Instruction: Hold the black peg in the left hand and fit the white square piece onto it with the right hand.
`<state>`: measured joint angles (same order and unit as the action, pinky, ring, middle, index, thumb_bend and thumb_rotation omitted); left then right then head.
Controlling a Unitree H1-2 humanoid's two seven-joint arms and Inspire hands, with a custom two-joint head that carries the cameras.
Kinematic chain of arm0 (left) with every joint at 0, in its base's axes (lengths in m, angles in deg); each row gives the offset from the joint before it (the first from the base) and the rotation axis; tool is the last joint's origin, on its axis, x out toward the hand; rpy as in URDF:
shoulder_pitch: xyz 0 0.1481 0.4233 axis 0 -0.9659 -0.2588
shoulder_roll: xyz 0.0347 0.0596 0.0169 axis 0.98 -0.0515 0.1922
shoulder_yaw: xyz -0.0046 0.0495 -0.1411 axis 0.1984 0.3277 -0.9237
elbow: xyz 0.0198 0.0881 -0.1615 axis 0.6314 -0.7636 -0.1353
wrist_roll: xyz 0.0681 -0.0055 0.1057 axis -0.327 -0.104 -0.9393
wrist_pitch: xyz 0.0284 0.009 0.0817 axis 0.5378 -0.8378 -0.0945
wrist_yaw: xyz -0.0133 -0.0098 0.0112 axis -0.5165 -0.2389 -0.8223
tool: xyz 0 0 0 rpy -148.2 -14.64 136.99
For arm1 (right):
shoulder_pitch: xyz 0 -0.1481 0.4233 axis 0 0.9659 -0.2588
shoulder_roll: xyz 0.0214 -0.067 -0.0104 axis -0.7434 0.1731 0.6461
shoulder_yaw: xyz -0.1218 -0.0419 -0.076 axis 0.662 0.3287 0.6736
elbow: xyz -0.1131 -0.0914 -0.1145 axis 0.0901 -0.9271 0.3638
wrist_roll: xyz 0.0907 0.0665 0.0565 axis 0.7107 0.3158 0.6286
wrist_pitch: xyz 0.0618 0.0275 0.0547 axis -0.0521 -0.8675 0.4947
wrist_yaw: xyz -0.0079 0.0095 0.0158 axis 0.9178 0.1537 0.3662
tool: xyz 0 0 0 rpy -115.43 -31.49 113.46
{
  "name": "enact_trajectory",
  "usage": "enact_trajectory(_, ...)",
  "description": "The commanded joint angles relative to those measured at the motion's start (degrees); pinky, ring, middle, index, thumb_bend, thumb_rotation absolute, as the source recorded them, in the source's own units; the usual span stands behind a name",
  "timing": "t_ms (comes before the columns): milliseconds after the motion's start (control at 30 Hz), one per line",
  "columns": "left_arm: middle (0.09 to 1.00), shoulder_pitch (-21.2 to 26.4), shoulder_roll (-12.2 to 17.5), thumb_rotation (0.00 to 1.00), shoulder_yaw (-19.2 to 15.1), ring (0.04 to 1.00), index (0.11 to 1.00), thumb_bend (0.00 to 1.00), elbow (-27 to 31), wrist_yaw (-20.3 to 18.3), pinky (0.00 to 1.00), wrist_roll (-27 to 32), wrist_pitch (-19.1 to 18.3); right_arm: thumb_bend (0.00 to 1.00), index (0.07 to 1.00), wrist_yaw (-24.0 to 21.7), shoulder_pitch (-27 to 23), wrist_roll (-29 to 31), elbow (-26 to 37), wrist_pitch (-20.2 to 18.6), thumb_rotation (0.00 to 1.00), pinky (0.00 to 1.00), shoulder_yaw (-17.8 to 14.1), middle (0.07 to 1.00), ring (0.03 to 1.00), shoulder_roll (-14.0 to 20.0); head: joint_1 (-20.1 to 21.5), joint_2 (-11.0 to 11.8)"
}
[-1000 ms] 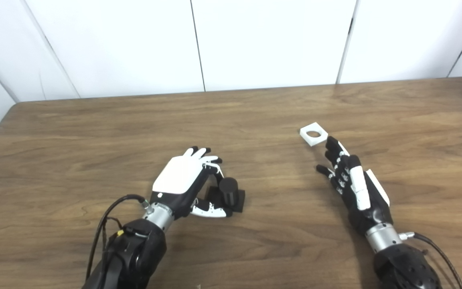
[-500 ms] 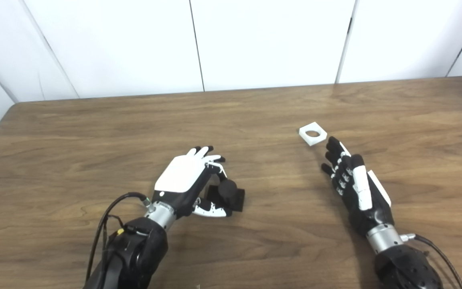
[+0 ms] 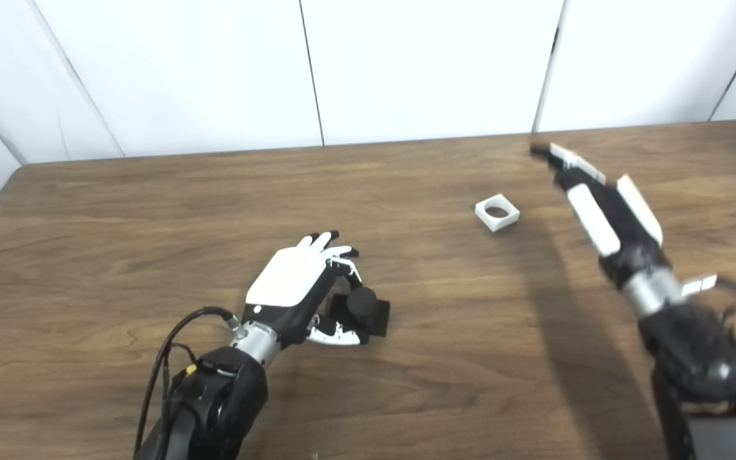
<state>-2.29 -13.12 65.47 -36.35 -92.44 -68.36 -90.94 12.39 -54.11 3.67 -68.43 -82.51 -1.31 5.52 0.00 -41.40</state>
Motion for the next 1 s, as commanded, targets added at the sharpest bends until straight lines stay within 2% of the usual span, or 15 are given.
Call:
enact_trajectory(0, 0.875, -1.1, 1.2, 0.07, 0.1, 0.994, 0.485, 0.52, -2.1, -2.4, 1.0, -1.8, -1.9, 0.72, 0.845, -1.0, -5.1, -9.6, 2.4, -0.7, 0.76, 0.95, 2.4, 0.936, 0.97, 4.5, 0.0, -0.1)
enact_trajectory(67, 0.875, -1.2, 1.2, 0.07, 0.1, 0.995, 0.485, 0.52, -2.1, -2.2, 1.0, -1.5, -1.8, 0.75, 0.837, -2.2, -8.1, -13.4, 2.0, -1.0, 0.7, 0.98, 4.3, 0.946, 0.988, 6.5, 0.1, -0.1)
enact_trajectory(100, 0.873, -1.3, 1.2, 0.07, 0.0, 0.993, 0.485, 0.52, -2.1, -1.9, 1.0, -1.1, -1.7, 0.77, 0.815, -3.4, -10.2, -15.2, 1.5, -1.1, 0.58, 0.98, 5.5, 0.953, 0.995, 7.6, 0.3, -0.1)
enact_trajectory(233, 0.874, -1.3, 1.1, 0.07, 0.0, 0.995, 0.485, 0.52, -2.1, -1.9, 1.0, -0.9, -1.9, 0.85, 0.769, -8.3, -16.9, -20.0, -0.1, -2.5, 0.38, 0.98, 9.0, 0.976, 1.0, 10.1, 0.3, -0.1)
enact_trajectory(367, 0.873, -1.3, 1.1, 0.07, 0.3, 0.991, 0.485, 0.52, -2.5, -1.8, 1.0, -1.0, -1.9, 0.9, 0.727, -12.6, -23.7, -24.2, -5.9, 0.7, 0.28, 1.0, 13.6, 0.975, 1.0, 11.9, 0.6, -0.1)
enact_trajectory(600, 0.876, -1.4, 0.8, 0.07, 0.5, 0.992, 0.485, 0.52, -2.3, -2.0, 1.0, -0.8, -2.4, 0.94, 0.688, -15.4, -28.4, -27.8, -15.4, 5.9, 0.21, 0.99, 18.0, 0.962, 1.0, 12.4, 1.4, 0.2)
enact_trajectory(833, 0.873, -1.4, 1.0, 0.07, 0.3, 0.993, 0.485, 0.52, -2.4, -2.0, 1.0, -0.3, -2.3, 0.97, 0.669, -16.7, -31.4, -32.1, -22.7, 9.1, 0.23, 1.0, 21.3, 0.97, 1.0, 11.2, 2.7, 0.7)
enact_trajectory(967, 0.881, -1.3, 0.9, 0.07, 0.5, 0.998, 0.486, 0.52, -2.3, -2.9, 1.0, -0.4, -2.7, 0.96, 0.67, -16.9, -32.2, -32.9, -26.0, 10.7, 0.25, 1.0, 22.2, 0.974, 1.0, 10.8, 2.6, 0.8)
